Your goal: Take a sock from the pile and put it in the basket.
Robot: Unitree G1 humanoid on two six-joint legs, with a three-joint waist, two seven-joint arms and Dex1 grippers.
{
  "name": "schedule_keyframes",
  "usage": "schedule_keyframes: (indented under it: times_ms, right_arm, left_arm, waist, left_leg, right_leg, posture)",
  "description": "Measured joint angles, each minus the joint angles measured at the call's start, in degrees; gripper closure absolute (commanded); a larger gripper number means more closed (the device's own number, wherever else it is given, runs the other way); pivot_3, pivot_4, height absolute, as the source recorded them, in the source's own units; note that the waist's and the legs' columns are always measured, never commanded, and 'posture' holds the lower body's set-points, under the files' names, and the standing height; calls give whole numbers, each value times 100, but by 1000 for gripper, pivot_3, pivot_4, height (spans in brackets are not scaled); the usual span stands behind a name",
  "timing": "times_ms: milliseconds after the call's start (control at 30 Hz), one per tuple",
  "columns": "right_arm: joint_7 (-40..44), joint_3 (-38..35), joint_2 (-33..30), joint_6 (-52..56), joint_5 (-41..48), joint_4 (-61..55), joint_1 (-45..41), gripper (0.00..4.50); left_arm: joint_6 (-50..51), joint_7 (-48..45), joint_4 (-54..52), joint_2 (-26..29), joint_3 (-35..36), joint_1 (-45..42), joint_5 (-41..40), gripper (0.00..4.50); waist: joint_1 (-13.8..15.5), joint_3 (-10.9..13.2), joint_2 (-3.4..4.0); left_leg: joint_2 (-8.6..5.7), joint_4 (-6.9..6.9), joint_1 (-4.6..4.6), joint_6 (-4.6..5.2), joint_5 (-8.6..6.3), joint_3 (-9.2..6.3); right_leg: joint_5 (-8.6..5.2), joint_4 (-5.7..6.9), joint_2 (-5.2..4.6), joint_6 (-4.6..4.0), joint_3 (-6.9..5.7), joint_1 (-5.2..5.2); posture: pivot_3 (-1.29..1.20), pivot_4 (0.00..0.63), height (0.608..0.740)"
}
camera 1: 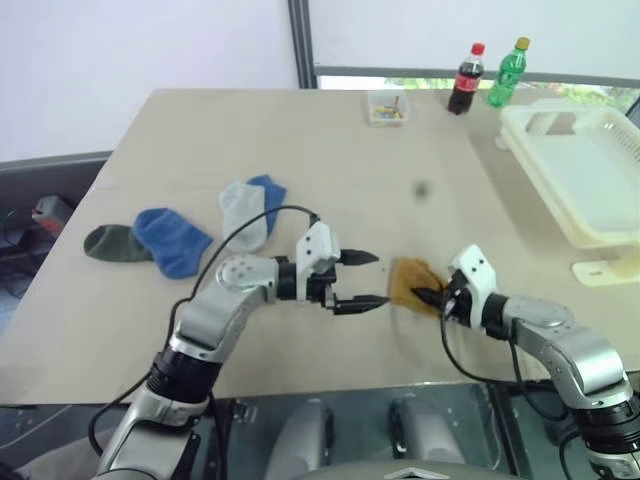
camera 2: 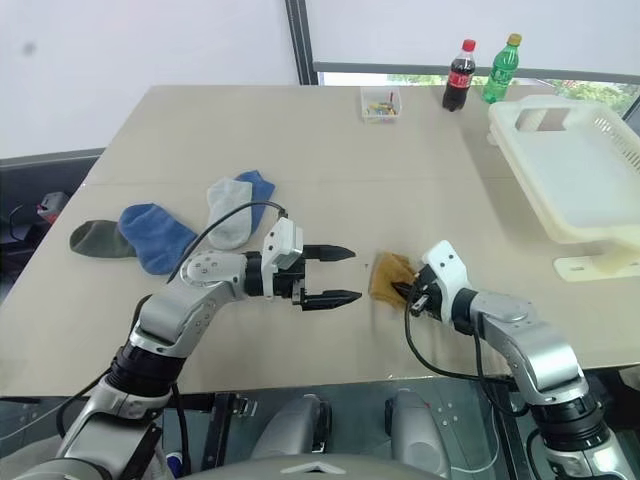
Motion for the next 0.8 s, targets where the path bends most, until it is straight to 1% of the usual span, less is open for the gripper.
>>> schedule_keyframes:
  times_ms: [100, 167, 233, 333, 400, 500, 533, 600, 633, 667, 733, 800]
  right_arm:
    - [-7, -75, 141, -144, 33, 9, 81, 4458]
    - [-40, -238, 330, -190, 178, 13, 122, 4458]
    - [-136, -508, 510, -189, 384, 8, 105, 4458]
    - [-529, -1307, 685, -54, 807, 6, -185, 4458]
    - [-867, -1956, 679, 70, 1059, 7, -579, 4458]
    - [-1225, -2523, 636, 202, 1305, 18, -990, 4459]
    - [-1398, -2674, 615, 275, 1357, 160, -1159, 4459]
    - [-1846, -3016, 458, 307, 1337, 879, -1862, 4459]
    - [-2116, -3248, 272, 281, 1233, 1347, -2316, 4459]
    - [-2286, -3398, 107, 233, 1170, 1684, -2623, 4459]
    - [-2532, -3655, -271, 21, 982, 2459, -3204, 4459]
    - [-2557, -3673, -532, -328, 759, 3497, -3677, 4459]
  left_arm:
    - [-11, 30, 27, -50, 71, -50, 0, 474]
    - [-14, 99, 28, -102, 95, -72, 0, 474]
    - [-13, 149, 28, -178, 99, -72, -2, 474]
    - [-11, 356, 27, -441, 149, -92, -59, 474]
    - [-15, 538, 24, -693, 148, -179, -69, 474]
    - [-51, 783, 12, -988, 152, -361, -65, 474]
    - [-62, 945, 35, -1205, 167, -475, -58, 474]
    - [-196, 1335, 229, -1782, 185, -853, -37, 474]
    - [-288, 1540, 344, -2103, 176, -1107, 1, 474]
    - [-374, 1666, 391, -2305, 160, -1258, 16, 474]
    - [-561, 1878, 510, -2554, 163, -1509, 69, 474]
    - [-698, 2022, 768, -2643, 235, -1610, 134, 474]
  waist:
    - [5, 5, 5]
    - [10, 14, 12]
    - [26, 29, 27]
    - [98, 36, 35]
    - [150, 46, 41]
    - [194, 46, 41]
    - [201, 47, 41]
    - [213, 70, 56]
    - [244, 79, 65]
    - [262, 80, 64]
    - [270, 78, 65]
    - [226, 78, 66]
  left_leg:
    - [0, 0, -5, 0, 0, 0]
    - [-1, 0, -11, 0, 0, 0]
    - [-5, 1, -23, 0, 0, 1]
    - [-9, 14, -93, 0, 1, 4]
    - [-13, 14, -96, 0, 1, 4]
    - [-15, 6, -99, 0, 1, -3]
    - [-17, 6, -100, 0, 1, -2]
    - [-40, 17, -105, 3, 2, 7]
    - [-58, 16, -107, 11, 7, 9]
    - [-61, 16, -105, 13, 6, 12]
    - [-65, 7, -102, 16, 4, 28]
    - [-64, 4, -100, 16, 4, 43]
  right_leg:
    - [0, 0, 0, 0, 0, -5]
    - [1, 0, -1, 2, 0, -9]
    - [14, 0, -4, 22, 1, -21]
    - [19, 9, -6, 21, 4, -83]
    - [19, 8, -8, 21, 4, -84]
    - [19, 5, -8, 19, -2, -83]
    - [19, 5, -8, 19, -1, -83]
    - [20, 4, -25, 22, 5, -83]
    - [24, 2, -39, 28, 6, -84]
    - [24, 1, -43, 29, 6, -82]
    - [23, -1, -39, 29, 4, -80]
    - [23, 0, -28, 29, 10, -83]
  posture:
    - [0, 150, 740]
    - [0, 150, 740]
    - [0, 150, 740]
    - [0, 150, 740]
    - [0, 150, 740]
    - [0, 150, 740]
    - [0, 150, 740]
    - [0, 150, 740]
    - [0, 150, 740]
    - [0, 150, 740]
    - [0, 150, 740]
    - [0, 150, 740]
